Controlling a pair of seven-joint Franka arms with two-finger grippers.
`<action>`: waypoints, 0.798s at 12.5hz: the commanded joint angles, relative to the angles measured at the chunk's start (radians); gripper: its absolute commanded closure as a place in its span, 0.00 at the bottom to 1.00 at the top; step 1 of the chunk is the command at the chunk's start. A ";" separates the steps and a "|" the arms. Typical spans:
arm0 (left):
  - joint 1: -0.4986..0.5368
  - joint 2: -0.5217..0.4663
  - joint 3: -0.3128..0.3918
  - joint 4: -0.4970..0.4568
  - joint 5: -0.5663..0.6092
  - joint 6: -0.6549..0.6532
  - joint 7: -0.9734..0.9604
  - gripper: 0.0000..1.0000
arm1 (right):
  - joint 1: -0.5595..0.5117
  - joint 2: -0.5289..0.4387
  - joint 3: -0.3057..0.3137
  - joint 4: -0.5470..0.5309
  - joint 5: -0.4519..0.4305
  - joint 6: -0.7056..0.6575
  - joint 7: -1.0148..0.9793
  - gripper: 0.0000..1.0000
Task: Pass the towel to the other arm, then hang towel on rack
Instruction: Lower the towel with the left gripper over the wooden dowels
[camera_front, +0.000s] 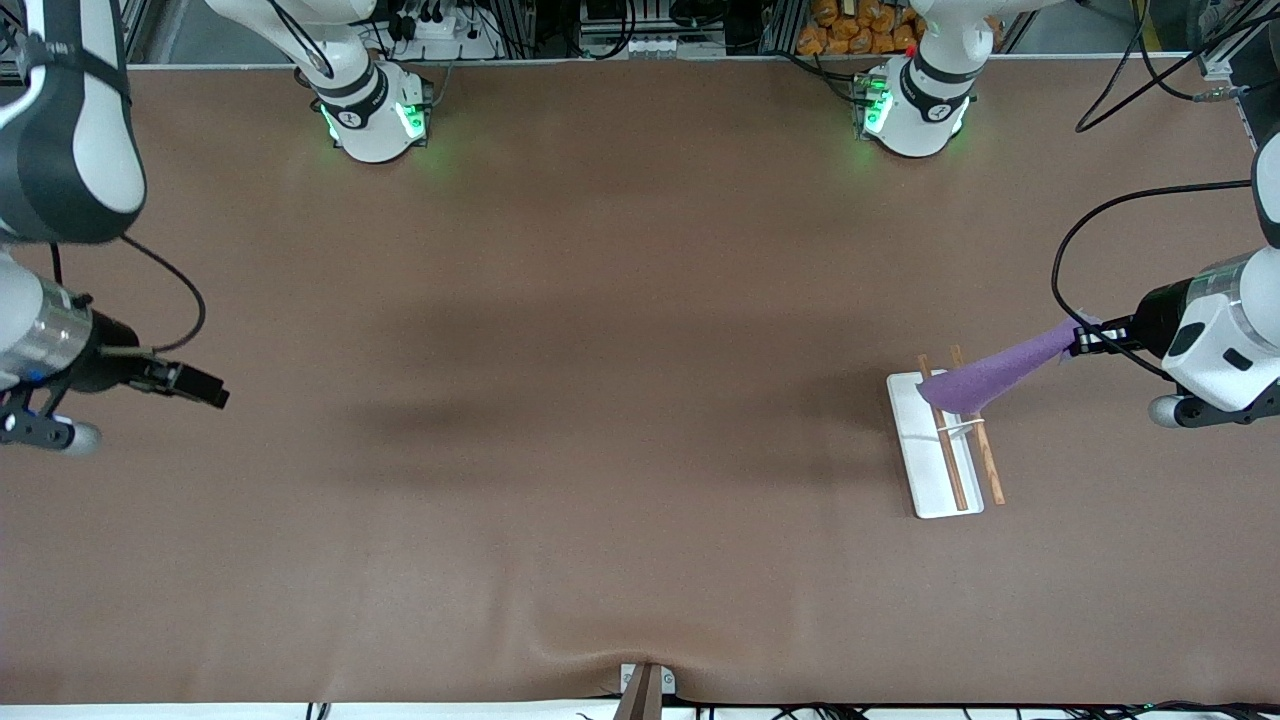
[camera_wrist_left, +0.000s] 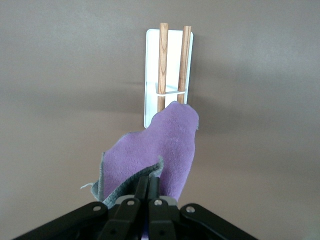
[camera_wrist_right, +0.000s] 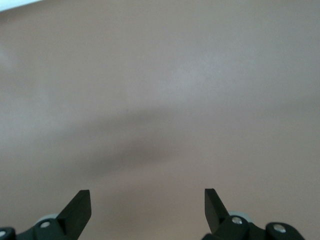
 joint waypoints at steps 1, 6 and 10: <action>0.009 -0.019 -0.003 -0.011 0.023 -0.011 0.006 1.00 | -0.004 -0.143 0.016 -0.170 -0.021 0.028 -0.008 0.00; 0.022 -0.020 -0.011 -0.008 -0.030 -0.012 0.009 1.00 | 0.022 -0.220 0.018 -0.206 -0.021 0.014 0.006 0.00; 0.012 -0.016 -0.020 -0.008 -0.112 -0.009 0.000 1.00 | 0.002 -0.173 0.015 -0.054 -0.009 -0.064 0.002 0.00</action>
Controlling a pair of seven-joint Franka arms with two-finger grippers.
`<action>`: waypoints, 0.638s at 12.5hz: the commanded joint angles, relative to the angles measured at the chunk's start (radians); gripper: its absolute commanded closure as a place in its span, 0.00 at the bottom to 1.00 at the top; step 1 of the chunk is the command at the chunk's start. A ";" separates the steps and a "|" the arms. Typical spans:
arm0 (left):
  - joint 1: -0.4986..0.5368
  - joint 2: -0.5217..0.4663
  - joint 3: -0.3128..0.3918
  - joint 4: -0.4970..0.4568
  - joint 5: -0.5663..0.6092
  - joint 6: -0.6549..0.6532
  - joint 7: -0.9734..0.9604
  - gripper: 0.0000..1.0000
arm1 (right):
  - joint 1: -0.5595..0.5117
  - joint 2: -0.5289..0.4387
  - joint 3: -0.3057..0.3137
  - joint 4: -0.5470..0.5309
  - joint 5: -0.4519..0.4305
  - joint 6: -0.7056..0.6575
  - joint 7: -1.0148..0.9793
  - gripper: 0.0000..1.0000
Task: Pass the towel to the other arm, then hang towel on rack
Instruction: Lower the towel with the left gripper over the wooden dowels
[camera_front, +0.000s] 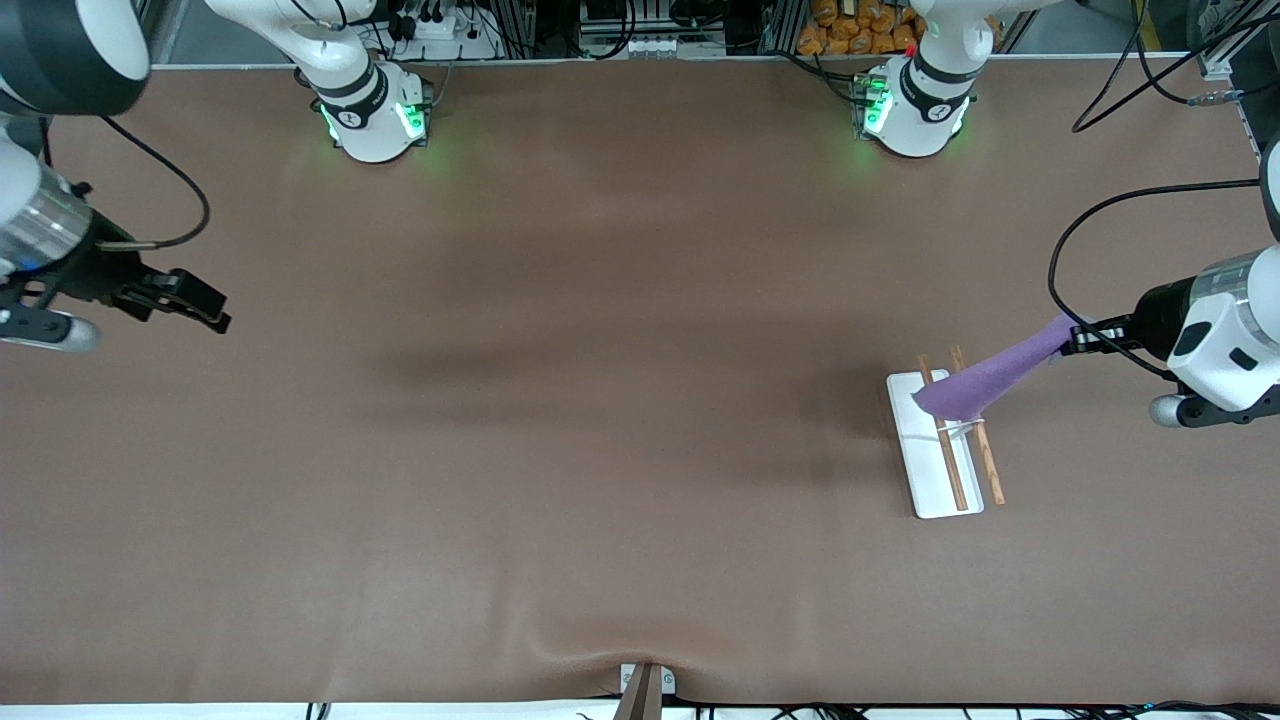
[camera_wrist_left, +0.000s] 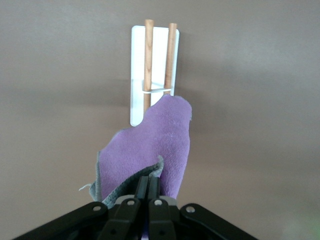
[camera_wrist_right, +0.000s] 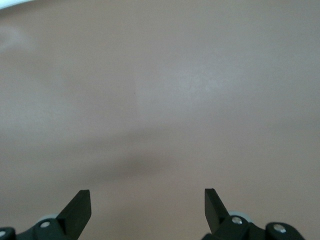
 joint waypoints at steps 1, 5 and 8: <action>-0.001 -0.014 -0.011 -0.006 -0.095 -0.008 -0.008 1.00 | 0.001 0.029 0.005 0.085 -0.021 -0.059 0.002 0.00; -0.028 -0.003 -0.017 -0.006 -0.192 0.014 -0.072 1.00 | 0.002 0.025 0.011 0.119 -0.012 -0.094 -0.044 0.00; -0.039 0.046 -0.016 -0.008 -0.212 0.030 -0.083 1.00 | -0.001 0.019 0.009 0.122 -0.008 -0.108 -0.033 0.00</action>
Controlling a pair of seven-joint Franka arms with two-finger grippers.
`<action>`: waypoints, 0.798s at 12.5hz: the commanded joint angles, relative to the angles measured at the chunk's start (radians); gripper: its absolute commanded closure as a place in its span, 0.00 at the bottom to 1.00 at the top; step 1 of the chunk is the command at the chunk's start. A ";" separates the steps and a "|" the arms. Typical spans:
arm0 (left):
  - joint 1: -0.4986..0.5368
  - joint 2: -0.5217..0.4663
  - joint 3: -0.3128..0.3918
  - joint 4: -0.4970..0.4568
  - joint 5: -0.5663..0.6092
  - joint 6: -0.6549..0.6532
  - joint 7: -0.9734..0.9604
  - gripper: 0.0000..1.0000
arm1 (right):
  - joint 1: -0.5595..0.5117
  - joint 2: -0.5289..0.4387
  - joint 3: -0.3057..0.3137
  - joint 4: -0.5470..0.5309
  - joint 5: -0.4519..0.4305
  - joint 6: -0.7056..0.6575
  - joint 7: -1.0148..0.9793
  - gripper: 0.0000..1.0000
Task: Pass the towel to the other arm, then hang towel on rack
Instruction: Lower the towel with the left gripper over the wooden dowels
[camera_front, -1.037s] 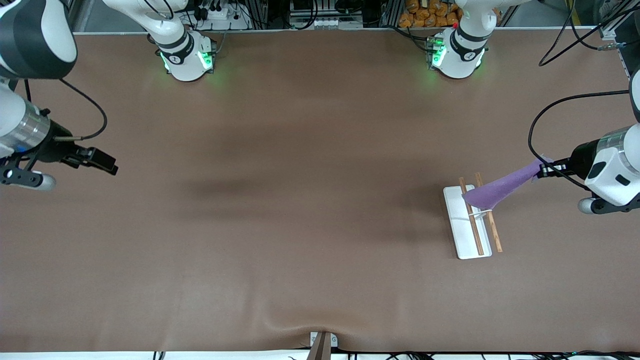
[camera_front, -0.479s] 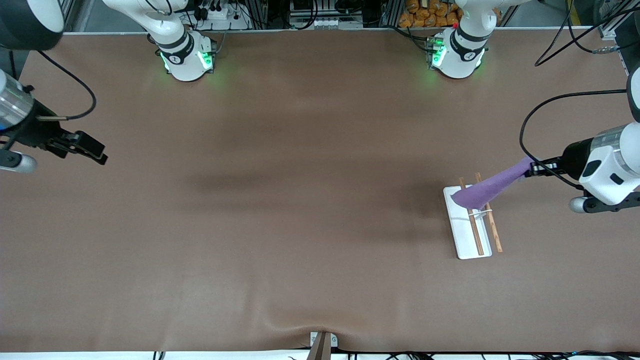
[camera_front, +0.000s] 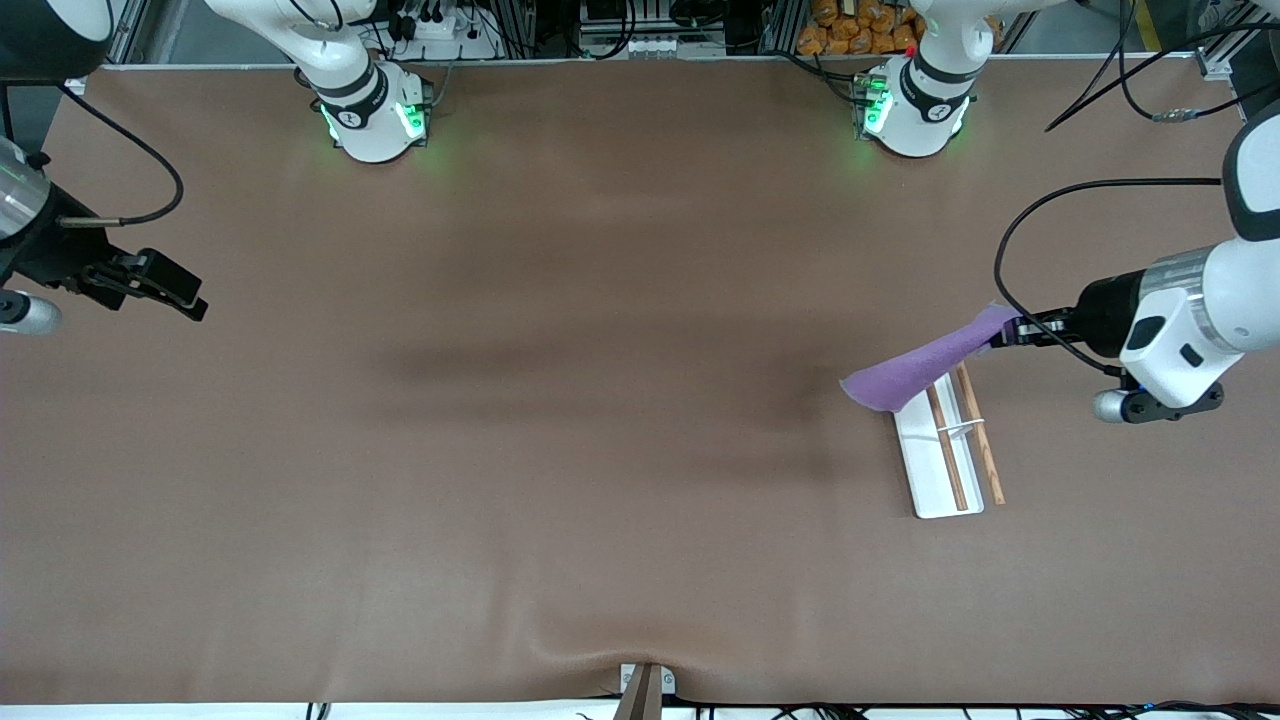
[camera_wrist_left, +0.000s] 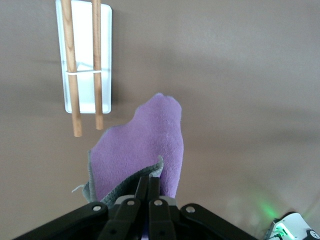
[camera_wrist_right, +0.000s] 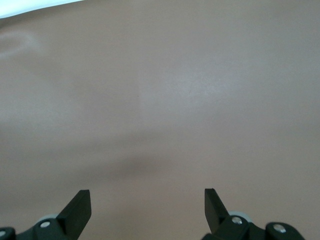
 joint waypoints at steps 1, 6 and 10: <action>-0.004 0.051 0.002 -0.001 -0.025 0.027 -0.031 1.00 | 0.000 0.006 0.001 0.027 -0.009 -0.034 -0.009 0.00; 0.022 0.119 0.019 0.001 -0.018 0.047 -0.039 1.00 | 0.000 0.006 0.001 0.021 -0.011 -0.036 -0.011 0.00; 0.100 0.151 0.028 0.001 -0.015 0.067 0.003 1.00 | -0.006 0.008 0.001 0.019 -0.012 -0.034 -0.011 0.00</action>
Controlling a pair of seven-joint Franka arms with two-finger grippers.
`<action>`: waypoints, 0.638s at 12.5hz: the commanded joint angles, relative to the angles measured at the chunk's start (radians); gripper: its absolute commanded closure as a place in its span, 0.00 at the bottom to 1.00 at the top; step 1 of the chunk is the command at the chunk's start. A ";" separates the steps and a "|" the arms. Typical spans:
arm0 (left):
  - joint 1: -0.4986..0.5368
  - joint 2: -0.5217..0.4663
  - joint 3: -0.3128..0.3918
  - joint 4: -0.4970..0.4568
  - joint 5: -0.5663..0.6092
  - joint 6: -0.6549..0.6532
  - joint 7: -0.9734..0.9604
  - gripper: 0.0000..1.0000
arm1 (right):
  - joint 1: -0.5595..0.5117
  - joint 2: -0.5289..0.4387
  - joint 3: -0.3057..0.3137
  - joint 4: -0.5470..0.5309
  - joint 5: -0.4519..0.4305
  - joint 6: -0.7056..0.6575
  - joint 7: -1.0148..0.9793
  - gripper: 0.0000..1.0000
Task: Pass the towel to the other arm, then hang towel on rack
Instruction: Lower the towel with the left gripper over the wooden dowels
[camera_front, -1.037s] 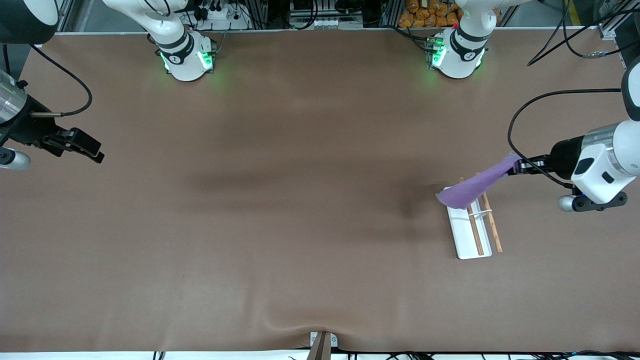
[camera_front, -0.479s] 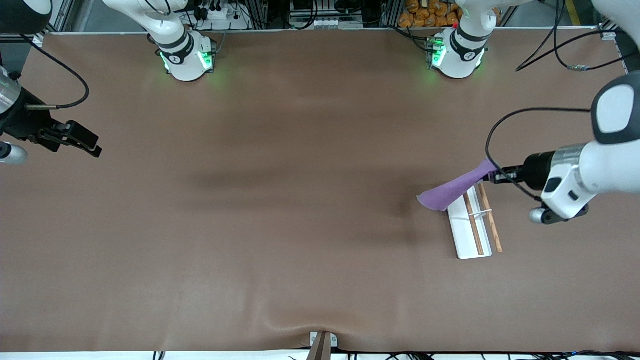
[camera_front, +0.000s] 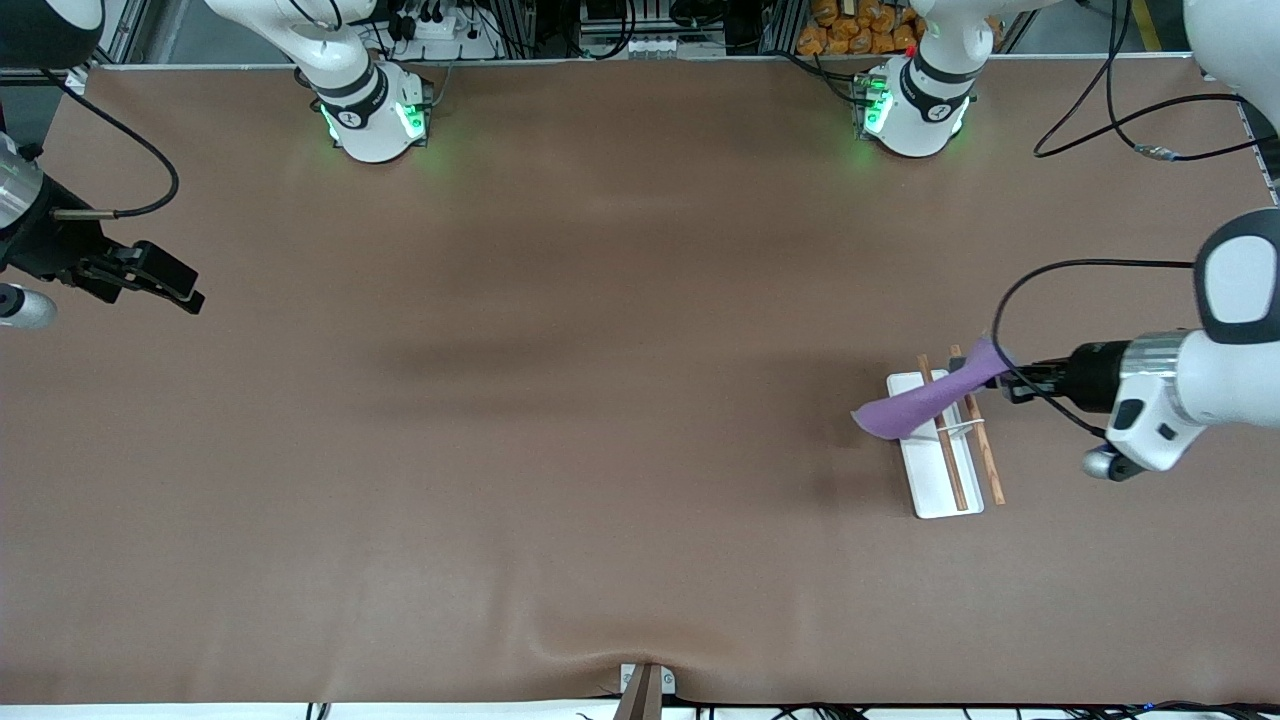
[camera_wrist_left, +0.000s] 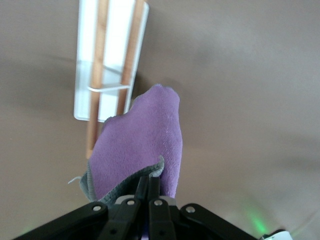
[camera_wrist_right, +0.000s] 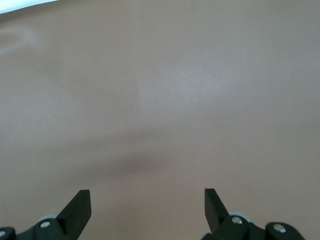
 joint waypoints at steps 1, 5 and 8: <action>0.048 0.018 0.000 0.007 -0.005 0.024 0.061 1.00 | -0.006 0.008 0.001 0.013 -0.012 -0.006 -0.011 0.00; 0.108 0.055 0.007 0.006 0.020 0.064 0.227 1.00 | -0.006 0.016 0.001 0.013 -0.020 0.013 -0.011 0.00; 0.116 0.081 0.007 0.006 0.031 0.097 0.251 1.00 | -0.006 0.013 0.001 0.013 -0.020 0.008 -0.011 0.00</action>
